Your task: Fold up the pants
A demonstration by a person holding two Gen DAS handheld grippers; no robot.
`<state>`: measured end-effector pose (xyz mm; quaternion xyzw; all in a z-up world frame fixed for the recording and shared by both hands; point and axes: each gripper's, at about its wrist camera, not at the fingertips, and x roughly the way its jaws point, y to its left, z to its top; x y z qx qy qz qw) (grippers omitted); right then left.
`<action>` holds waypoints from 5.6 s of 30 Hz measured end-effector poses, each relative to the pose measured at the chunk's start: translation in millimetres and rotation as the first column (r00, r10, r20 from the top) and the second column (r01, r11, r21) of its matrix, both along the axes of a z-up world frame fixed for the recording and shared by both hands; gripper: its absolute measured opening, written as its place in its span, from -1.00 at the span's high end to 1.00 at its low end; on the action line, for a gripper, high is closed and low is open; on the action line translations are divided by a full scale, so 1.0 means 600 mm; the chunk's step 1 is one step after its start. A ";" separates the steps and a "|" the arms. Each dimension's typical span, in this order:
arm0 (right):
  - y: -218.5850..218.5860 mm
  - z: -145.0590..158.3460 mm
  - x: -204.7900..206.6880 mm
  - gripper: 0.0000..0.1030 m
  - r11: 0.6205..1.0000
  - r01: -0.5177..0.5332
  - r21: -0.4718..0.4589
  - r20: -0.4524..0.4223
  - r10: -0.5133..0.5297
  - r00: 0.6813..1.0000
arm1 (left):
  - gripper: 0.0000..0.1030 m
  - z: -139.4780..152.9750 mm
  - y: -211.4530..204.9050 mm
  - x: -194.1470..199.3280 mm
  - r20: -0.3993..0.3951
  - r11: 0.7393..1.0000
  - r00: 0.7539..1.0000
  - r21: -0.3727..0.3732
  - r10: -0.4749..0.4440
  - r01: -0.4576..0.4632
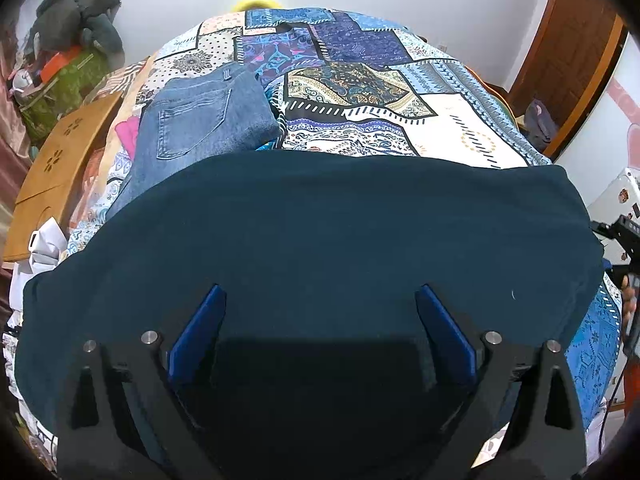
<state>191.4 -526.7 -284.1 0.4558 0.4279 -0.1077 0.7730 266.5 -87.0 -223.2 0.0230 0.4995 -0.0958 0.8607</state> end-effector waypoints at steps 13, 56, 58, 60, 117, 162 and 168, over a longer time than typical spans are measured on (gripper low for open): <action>0.021 0.130 0.014 0.73 0.949 -0.054 -0.311 0.192 0.118 0.974 | -0.91 0.022 0.003 -0.012 0.029 1.000 1.000 0.017 -0.003 0.003; 0.565 0.115 0.052 0.69 0.389 -0.762 -0.517 0.060 0.905 0.421 | -0.91 0.099 0.125 -0.087 0.137 0.991 0.984 -0.082 0.113 -0.102; 0.560 0.119 0.046 0.63 0.383 -0.770 -0.511 0.056 0.908 0.414 | -0.91 0.103 0.118 -0.085 0.139 0.992 0.985 -0.079 0.104 -0.093; 0.551 0.125 0.045 0.61 0.393 -0.785 -0.479 0.064 0.908 0.415 | -0.91 0.109 0.108 -0.082 0.148 0.994 0.985 -0.073 0.089 -0.079; 0.401 0.102 0.059 -0.31 0.516 -0.693 -0.503 -0.088 0.768 0.635 | -0.92 0.035 -0.005 -0.029 0.094 0.995 0.993 0.076 -0.070 0.063; 0.705 0.117 0.076 -0.72 0.321 -0.773 -0.547 -0.045 0.911 0.410 | -0.96 -0.091 0.522 -0.202 -0.328 0.668 0.806 -0.452 0.492 -0.591; 0.708 0.114 0.075 -0.76 0.315 -0.774 -0.549 -0.046 0.913 0.405 | -0.99 -0.123 0.556 -0.163 -0.353 0.596 0.804 -0.542 0.479 -0.593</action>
